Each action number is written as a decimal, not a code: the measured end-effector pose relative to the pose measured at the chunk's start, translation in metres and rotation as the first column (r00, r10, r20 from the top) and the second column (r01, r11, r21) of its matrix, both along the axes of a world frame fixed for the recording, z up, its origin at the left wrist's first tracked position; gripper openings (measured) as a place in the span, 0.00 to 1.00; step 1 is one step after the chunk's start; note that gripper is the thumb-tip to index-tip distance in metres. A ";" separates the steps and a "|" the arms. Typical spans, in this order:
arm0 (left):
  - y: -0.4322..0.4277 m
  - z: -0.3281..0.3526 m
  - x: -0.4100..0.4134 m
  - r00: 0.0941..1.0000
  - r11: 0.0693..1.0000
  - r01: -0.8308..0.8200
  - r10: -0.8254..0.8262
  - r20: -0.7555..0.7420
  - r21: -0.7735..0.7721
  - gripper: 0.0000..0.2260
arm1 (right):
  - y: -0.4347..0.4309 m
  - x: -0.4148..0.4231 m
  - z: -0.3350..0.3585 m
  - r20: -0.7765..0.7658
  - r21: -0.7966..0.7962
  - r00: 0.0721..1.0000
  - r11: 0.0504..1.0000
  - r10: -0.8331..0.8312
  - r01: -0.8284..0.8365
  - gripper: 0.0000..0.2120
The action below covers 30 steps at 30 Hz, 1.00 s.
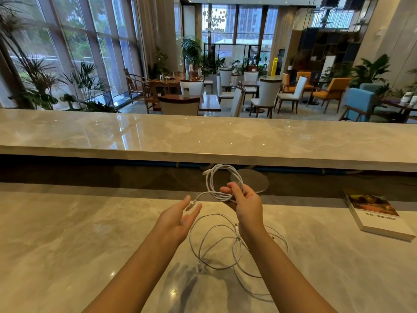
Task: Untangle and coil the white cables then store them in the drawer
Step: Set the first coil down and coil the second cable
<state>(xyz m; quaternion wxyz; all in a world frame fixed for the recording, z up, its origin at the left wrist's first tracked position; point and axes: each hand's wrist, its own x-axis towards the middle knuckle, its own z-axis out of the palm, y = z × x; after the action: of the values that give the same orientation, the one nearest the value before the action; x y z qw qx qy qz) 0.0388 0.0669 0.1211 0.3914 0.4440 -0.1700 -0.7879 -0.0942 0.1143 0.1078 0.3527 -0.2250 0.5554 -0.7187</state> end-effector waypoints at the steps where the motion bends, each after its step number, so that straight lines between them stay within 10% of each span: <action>1: 0.002 0.001 0.000 1.000 1.000 0.011 -0.012 0.026 0.013 0.20 | 0.000 0.001 0.000 -0.024 0.001 1.000 1.000 -0.020 0.020 0.07; 11: -0.004 0.024 -0.001 0.966 0.956 0.242 -0.221 0.135 -0.168 0.15 | 0.005 0.010 -0.001 -0.192 0.044 0.977 0.995 0.093 -0.086 0.08; 30: -0.012 0.009 0.002 0.914 0.892 0.317 -0.198 0.353 -0.321 0.08 | 0.005 0.010 0.003 0.051 0.245 0.975 0.944 0.215 -0.221 0.08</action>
<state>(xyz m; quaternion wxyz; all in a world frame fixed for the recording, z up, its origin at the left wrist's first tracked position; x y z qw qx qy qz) 0.0404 0.0546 0.1300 0.3271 0.4533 -0.4334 -0.7069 -0.0838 0.1188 0.1108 0.4618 -0.2306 0.6088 -0.6025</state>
